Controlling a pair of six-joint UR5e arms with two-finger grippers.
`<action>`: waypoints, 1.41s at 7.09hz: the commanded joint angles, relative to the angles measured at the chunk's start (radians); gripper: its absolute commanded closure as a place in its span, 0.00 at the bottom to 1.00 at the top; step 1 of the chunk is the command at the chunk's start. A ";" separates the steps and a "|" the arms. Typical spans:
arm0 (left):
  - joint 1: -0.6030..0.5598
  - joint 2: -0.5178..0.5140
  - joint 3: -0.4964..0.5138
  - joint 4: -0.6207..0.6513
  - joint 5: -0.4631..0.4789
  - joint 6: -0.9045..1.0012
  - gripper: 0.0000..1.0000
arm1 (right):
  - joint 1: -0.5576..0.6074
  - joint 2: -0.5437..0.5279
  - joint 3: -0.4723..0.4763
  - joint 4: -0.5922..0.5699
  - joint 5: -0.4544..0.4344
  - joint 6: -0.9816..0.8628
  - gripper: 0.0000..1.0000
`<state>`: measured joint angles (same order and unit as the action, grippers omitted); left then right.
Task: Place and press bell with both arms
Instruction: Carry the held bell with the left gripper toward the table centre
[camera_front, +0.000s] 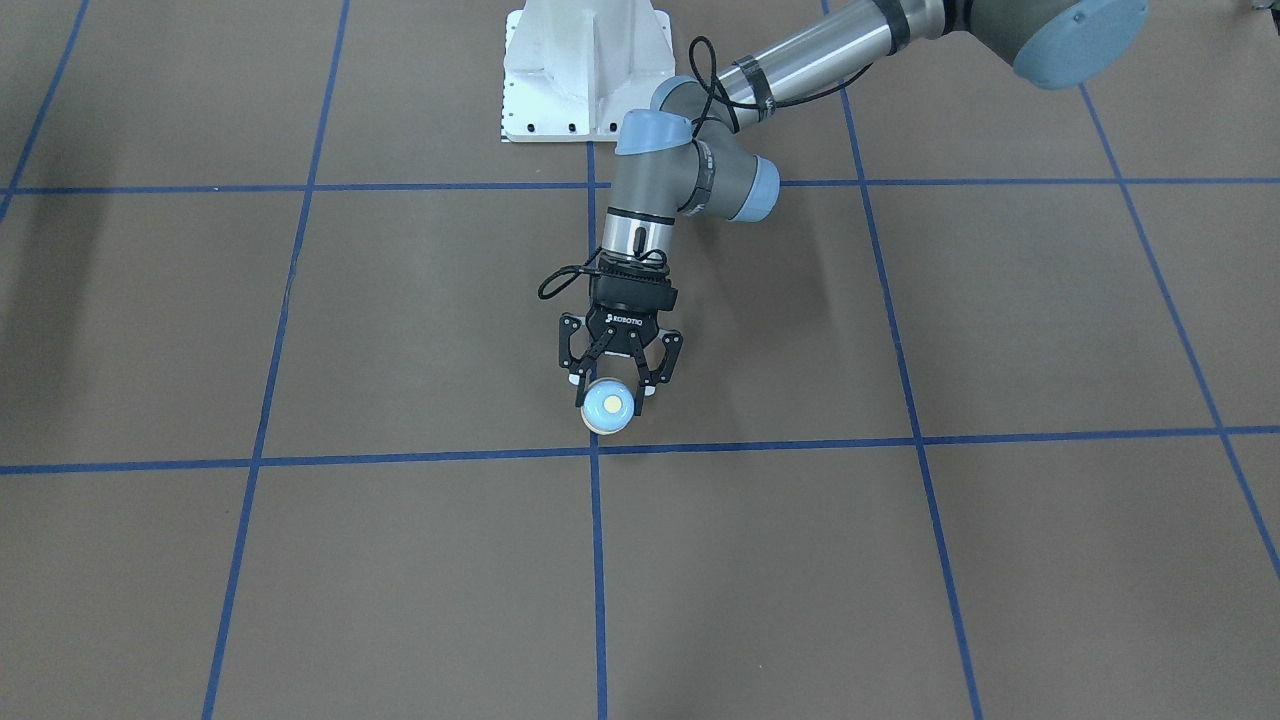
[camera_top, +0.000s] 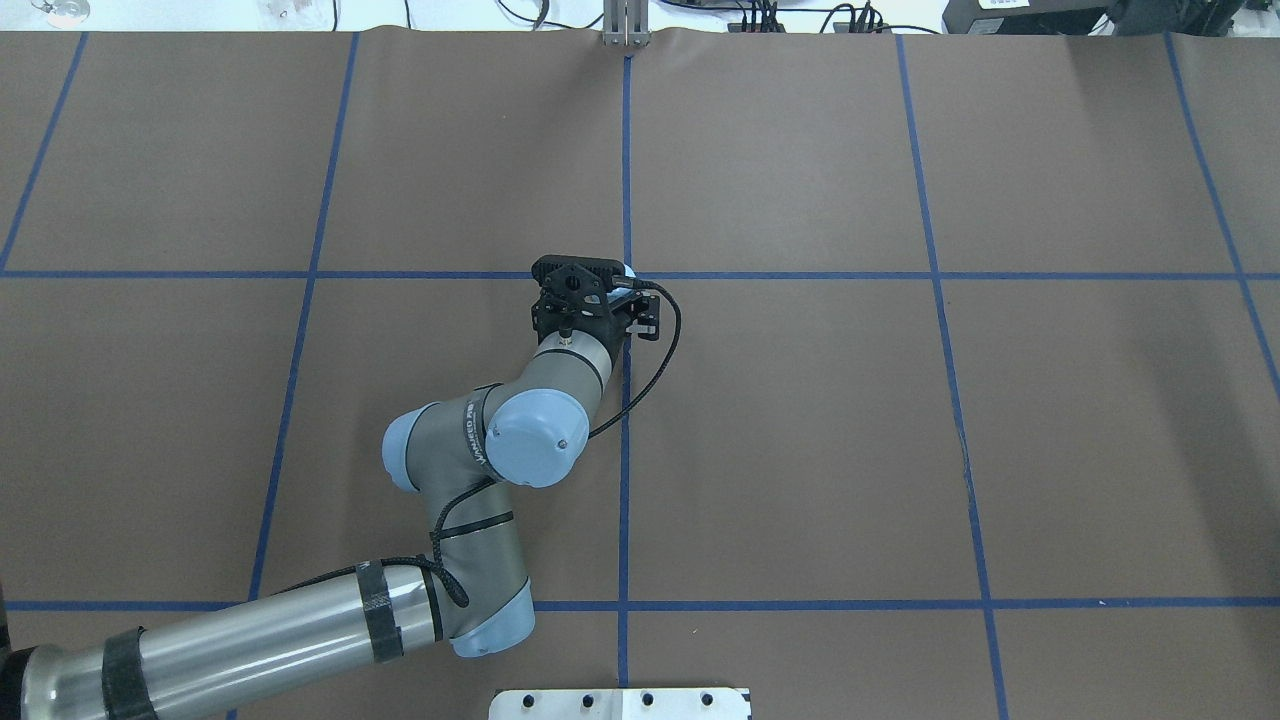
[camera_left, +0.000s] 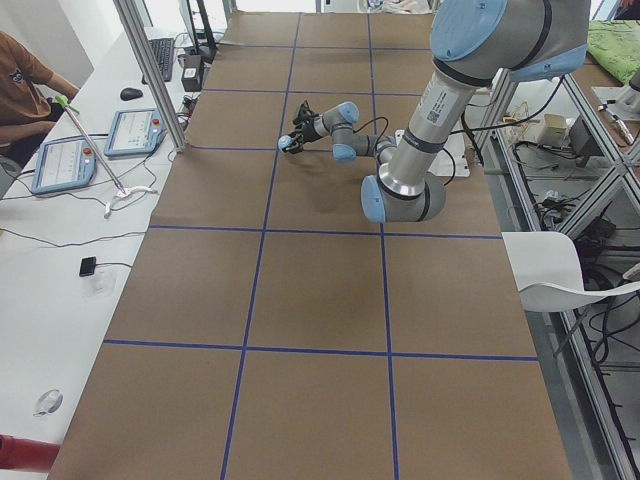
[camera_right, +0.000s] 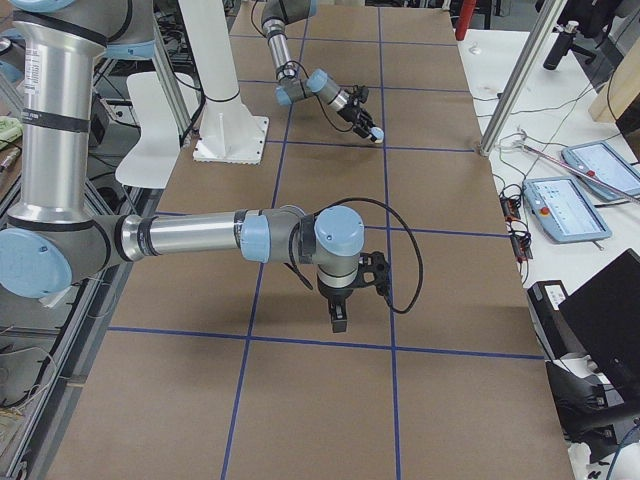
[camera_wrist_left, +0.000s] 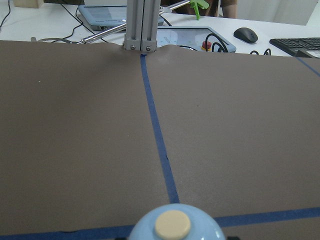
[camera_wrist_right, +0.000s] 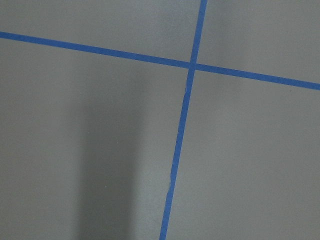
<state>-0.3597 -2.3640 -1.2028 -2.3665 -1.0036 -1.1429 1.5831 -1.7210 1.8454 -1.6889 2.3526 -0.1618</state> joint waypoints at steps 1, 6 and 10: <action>0.001 -0.041 0.060 -0.007 0.007 0.000 1.00 | 0.000 0.000 0.000 -0.002 -0.001 -0.001 0.00; 0.010 -0.063 0.065 -0.010 0.026 -0.011 0.00 | 0.000 0.001 0.000 0.002 -0.001 0.001 0.00; -0.098 -0.084 -0.049 0.041 -0.131 0.002 0.00 | 0.000 0.023 0.037 0.003 0.002 0.015 0.00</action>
<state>-0.4053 -2.4495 -1.2296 -2.3504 -1.0542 -1.1431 1.5831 -1.7127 1.8633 -1.6863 2.3542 -0.1518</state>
